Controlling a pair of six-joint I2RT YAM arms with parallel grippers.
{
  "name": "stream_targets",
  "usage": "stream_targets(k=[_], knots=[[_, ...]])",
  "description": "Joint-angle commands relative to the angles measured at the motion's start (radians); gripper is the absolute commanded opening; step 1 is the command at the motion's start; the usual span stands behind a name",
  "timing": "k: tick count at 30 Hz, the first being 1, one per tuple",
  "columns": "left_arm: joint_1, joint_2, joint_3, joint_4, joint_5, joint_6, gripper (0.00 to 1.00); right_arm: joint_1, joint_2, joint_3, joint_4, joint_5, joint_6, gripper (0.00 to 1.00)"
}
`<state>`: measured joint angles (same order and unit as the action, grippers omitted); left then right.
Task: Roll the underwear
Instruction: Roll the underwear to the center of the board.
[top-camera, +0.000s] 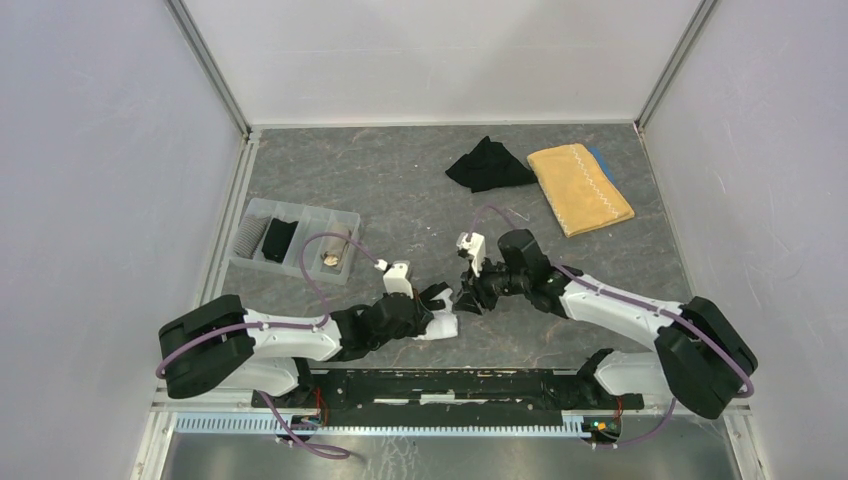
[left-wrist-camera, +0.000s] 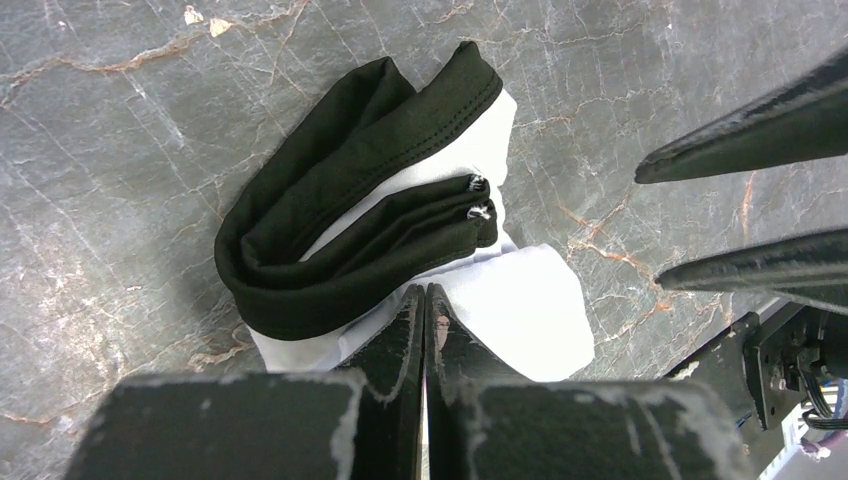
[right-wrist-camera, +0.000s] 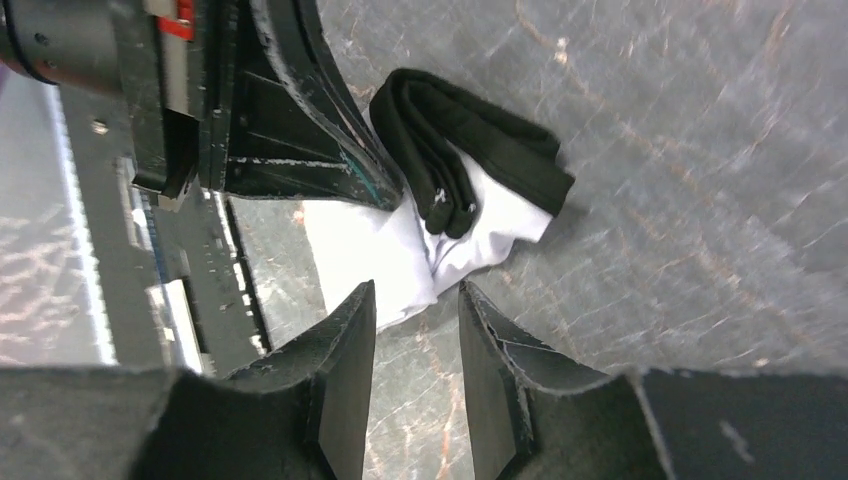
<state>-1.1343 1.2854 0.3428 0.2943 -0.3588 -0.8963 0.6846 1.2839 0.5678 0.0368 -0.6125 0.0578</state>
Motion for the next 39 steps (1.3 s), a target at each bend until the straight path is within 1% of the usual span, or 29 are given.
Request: stream_targets(k=[1,2,4,7,9,11,13,15,17,21,25,30,34,39], knots=[[0.000,0.006,-0.049,-0.094,-0.020,-0.029,0.02,0.088,-0.090,0.046,-0.009,0.234,-0.213,0.41],[0.000,0.004,-0.055,-0.089,-0.019,-0.033,0.02,0.109,-0.130,0.028,0.030,0.326,-0.240,0.42],[-0.001,-0.003,-0.066,-0.080,-0.017,-0.039,0.02,0.152,-0.207,-0.040,0.134,0.445,-0.308,0.46],[0.000,-0.010,-0.080,-0.073,-0.017,-0.045,0.02,0.187,-0.289,-0.116,0.285,0.512,-0.399,0.50],[-0.001,-0.012,-0.091,-0.058,-0.014,-0.048,0.02,0.214,-0.303,-0.125,0.295,0.512,-0.518,0.52],[-0.001,-0.012,-0.094,-0.054,-0.012,-0.050,0.02,0.256,-0.318,-0.144,0.285,0.484,-0.676,0.53],[0.000,-0.015,-0.097,-0.051,-0.011,-0.050,0.02,0.311,-0.333,-0.165,0.241,0.477,-0.824,0.54],[0.001,-0.018,-0.100,-0.048,-0.014,-0.050,0.02,0.376,-0.339,-0.177,0.188,0.494,-0.916,0.54],[0.000,-0.021,-0.102,-0.047,-0.014,-0.052,0.02,0.448,-0.342,-0.196,0.157,0.522,-0.947,0.54],[-0.001,-0.027,-0.108,-0.047,-0.012,-0.055,0.02,0.583,-0.307,-0.216,0.131,0.606,-0.956,0.55],[0.001,-0.035,-0.111,-0.052,-0.014,-0.053,0.02,0.663,-0.220,-0.210,0.136,0.679,-0.960,0.56],[0.000,-0.040,-0.114,-0.055,-0.016,-0.053,0.02,0.715,-0.090,-0.186,0.176,0.743,-0.988,0.56],[0.000,-0.035,-0.109,-0.054,-0.014,-0.048,0.02,0.725,-0.012,-0.181,0.231,0.837,-1.036,0.57],[0.000,-0.027,-0.106,-0.052,-0.011,-0.044,0.02,0.727,0.027,-0.189,0.314,0.872,-1.068,0.57]])
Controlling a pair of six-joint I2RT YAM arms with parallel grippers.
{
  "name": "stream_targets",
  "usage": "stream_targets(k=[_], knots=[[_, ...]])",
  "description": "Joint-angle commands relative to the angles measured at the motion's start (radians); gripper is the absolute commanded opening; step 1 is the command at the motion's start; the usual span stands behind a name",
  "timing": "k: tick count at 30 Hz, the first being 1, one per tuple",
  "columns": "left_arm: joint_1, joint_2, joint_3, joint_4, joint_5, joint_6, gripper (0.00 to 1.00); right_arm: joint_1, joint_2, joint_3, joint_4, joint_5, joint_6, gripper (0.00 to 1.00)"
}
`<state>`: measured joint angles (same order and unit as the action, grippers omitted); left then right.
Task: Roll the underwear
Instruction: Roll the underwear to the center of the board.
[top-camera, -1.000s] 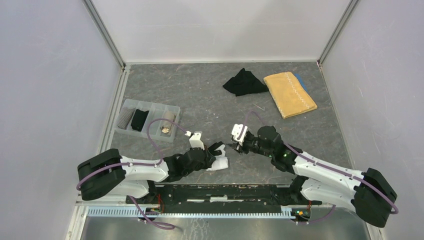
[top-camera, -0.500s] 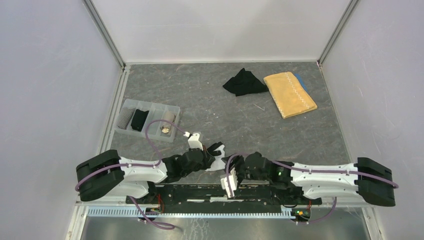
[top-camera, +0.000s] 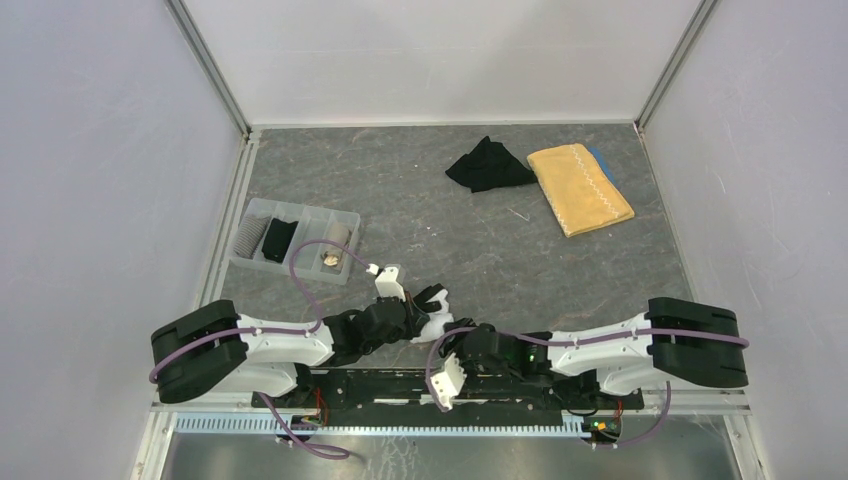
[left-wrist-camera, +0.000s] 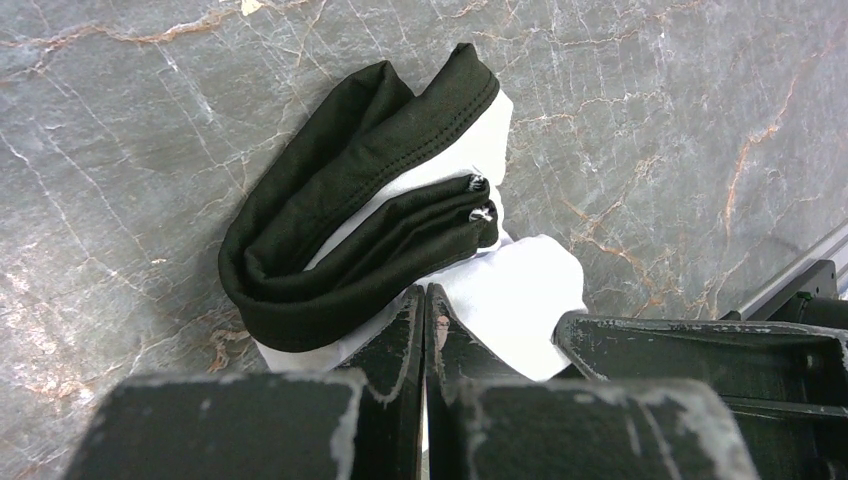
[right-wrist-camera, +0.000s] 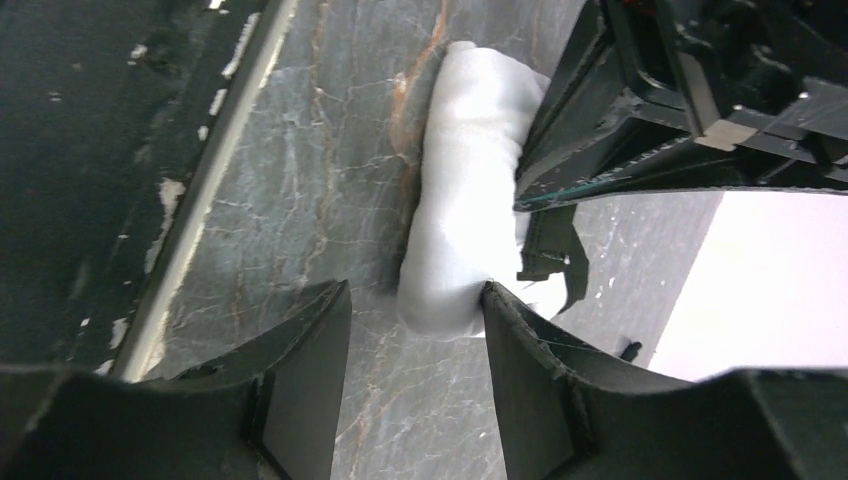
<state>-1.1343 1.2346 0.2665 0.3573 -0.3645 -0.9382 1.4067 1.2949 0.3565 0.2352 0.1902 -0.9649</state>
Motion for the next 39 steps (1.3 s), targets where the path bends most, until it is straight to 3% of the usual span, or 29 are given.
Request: stream_targets(k=[1,15,18,22,32,39], knots=[[0.000,0.024,-0.030,-0.113,-0.006,-0.002,0.02,0.004,0.022,0.021,0.123,0.075,-0.050,0.57],[0.000,0.029,-0.033,-0.097,0.006,0.007,0.02,0.005,0.116,-0.036,0.259,0.143,-0.067,0.45],[0.001,0.027,-0.037,-0.089,0.013,0.010,0.02,0.004,0.137,-0.027,0.253,0.133,-0.063,0.32],[-0.001,0.009,-0.042,-0.084,0.019,0.009,0.02,0.005,0.150,0.002,0.197,0.110,-0.031,0.00],[0.000,-0.285,0.051,-0.318,-0.043,0.027,0.02,0.004,0.040,0.119,-0.169,-0.125,0.304,0.00],[0.001,-0.411,0.072,-0.481,-0.117,-0.001,0.02,-0.017,0.089,0.264,-0.397,-0.315,0.465,0.00]])
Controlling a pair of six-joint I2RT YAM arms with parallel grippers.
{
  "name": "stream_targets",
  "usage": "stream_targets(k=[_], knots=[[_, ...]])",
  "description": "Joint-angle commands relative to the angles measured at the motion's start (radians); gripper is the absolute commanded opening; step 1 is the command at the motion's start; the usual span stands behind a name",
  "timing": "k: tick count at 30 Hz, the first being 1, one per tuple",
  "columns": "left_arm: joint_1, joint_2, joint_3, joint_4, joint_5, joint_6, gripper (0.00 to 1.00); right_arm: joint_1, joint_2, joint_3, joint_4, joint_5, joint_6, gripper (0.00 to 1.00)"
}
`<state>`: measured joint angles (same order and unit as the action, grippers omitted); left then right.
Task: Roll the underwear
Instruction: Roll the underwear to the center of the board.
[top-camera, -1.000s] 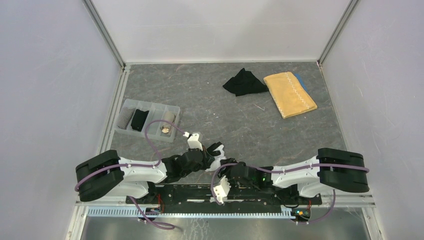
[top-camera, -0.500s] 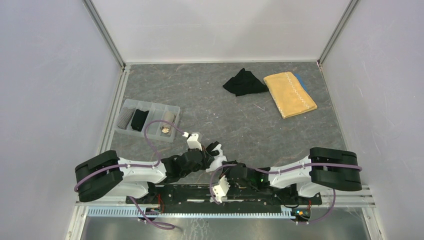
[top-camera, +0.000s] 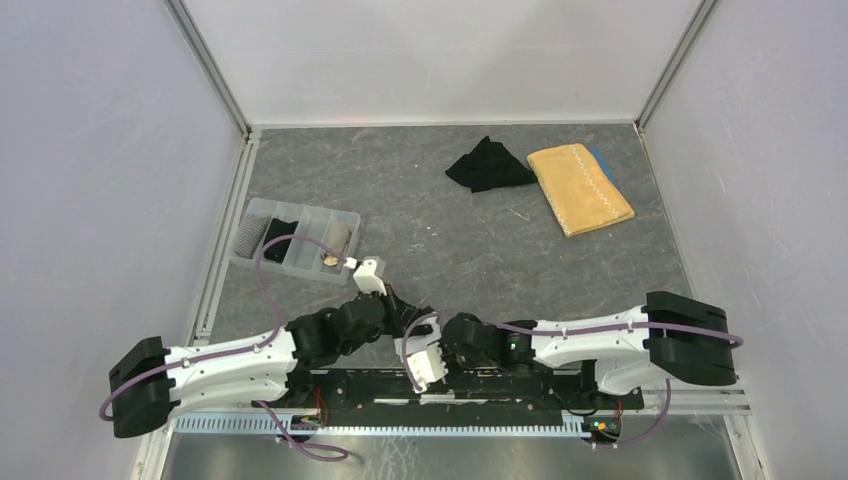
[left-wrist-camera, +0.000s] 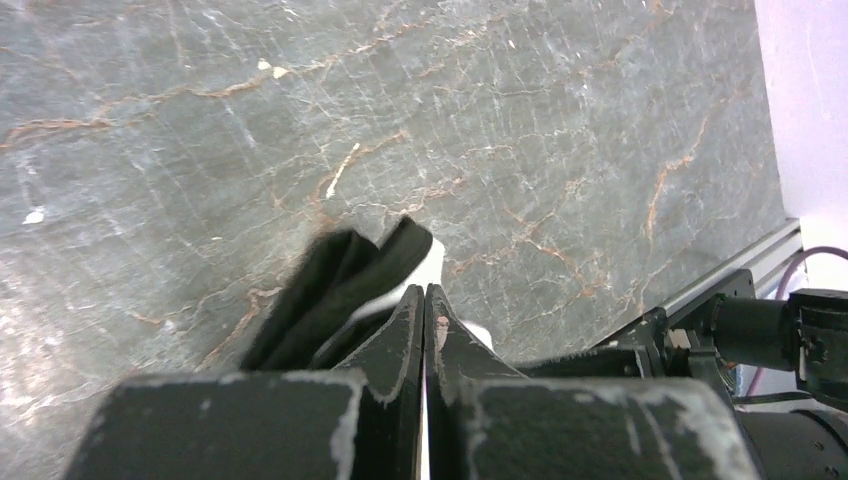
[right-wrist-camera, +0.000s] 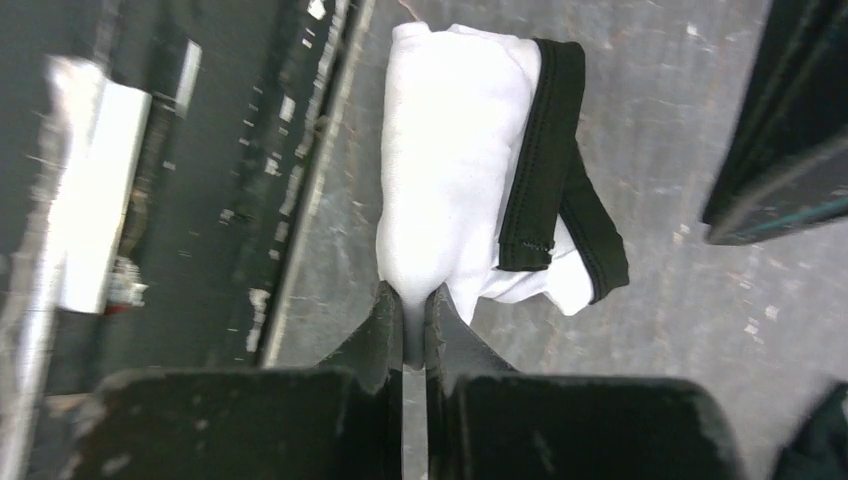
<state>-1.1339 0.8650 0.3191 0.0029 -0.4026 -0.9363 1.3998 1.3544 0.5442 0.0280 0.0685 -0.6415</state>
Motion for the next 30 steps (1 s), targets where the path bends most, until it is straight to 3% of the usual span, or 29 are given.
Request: stream_targets(k=[1,6,19,30], knots=[[0.000,-0.049,0.011,-0.138,-0.082,-0.016,0.02,-0.019,0.044,0.100,-0.216,-0.222,0.156,0.00],[-0.001,-0.104,-0.035,-0.236,-0.112,-0.126,0.02,-0.097,0.156,0.273,-0.376,-0.405,0.205,0.00],[-0.001,-0.364,-0.032,-0.440,-0.182,-0.175,0.02,-0.332,0.343,0.441,-0.431,-0.883,0.385,0.00],[-0.001,-0.343,0.014,-0.353,-0.119,-0.044,0.02,-0.461,0.436,0.411,-0.261,-0.869,0.697,0.00]])
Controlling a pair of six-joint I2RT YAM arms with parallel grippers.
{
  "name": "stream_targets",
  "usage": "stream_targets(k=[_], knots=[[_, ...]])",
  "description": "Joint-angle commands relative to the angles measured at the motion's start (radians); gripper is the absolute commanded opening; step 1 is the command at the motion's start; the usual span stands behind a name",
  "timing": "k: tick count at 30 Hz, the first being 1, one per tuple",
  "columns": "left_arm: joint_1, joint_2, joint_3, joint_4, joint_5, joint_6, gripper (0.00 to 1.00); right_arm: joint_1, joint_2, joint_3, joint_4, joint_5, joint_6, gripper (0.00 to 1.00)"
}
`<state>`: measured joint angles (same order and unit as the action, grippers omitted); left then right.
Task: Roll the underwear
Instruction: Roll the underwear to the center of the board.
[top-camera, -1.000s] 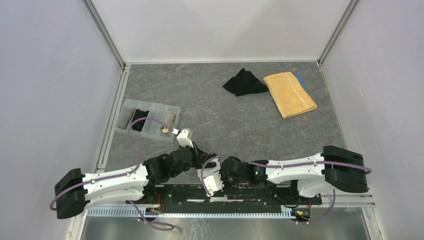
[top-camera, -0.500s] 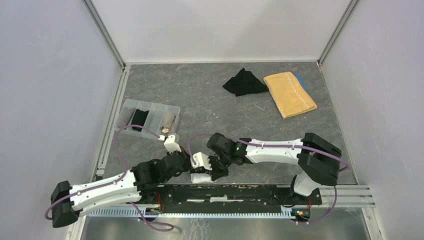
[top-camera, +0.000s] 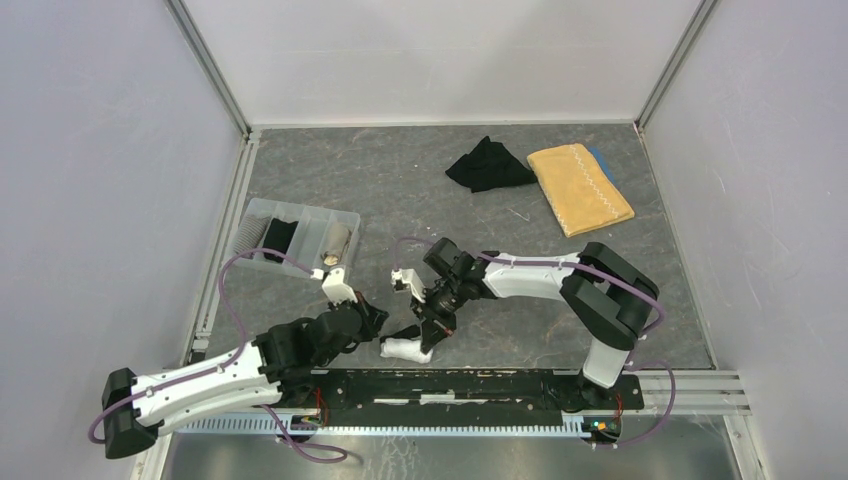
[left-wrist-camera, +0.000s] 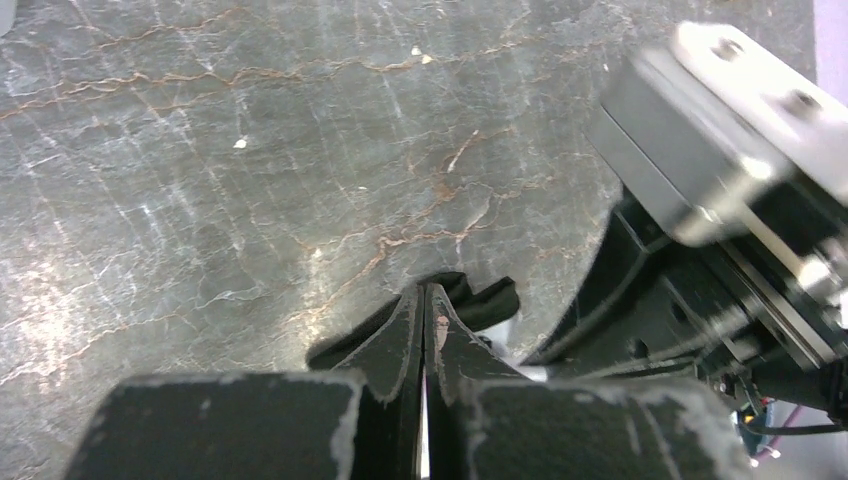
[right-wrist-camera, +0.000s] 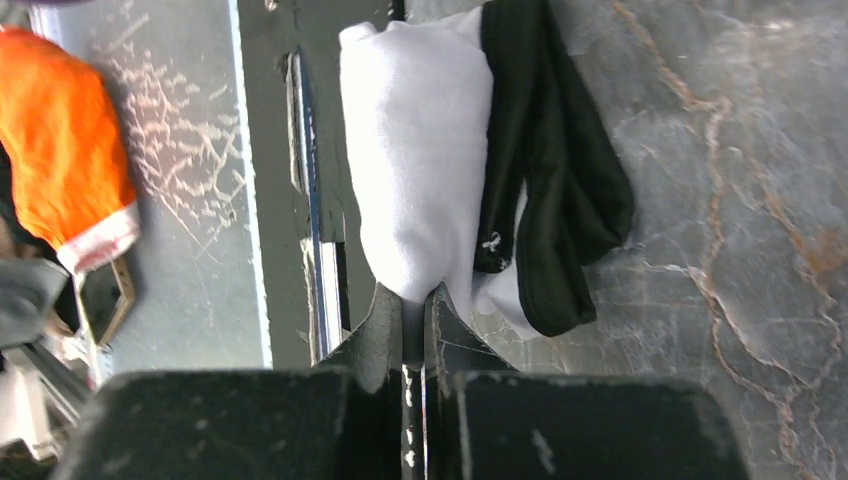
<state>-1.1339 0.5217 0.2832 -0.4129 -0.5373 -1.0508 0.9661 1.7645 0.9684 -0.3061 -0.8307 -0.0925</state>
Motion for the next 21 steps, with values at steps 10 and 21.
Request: stream_targets(k=[10,21], knots=[[0.000,0.026,0.037,0.249,0.189,0.218,0.02,-0.089,0.044,-0.053,0.223,0.133,0.316,0.01],[-0.007,0.127,0.018,0.296,0.174,0.201,0.02,-0.115,0.049,-0.086,0.274,0.152,0.355,0.07]])
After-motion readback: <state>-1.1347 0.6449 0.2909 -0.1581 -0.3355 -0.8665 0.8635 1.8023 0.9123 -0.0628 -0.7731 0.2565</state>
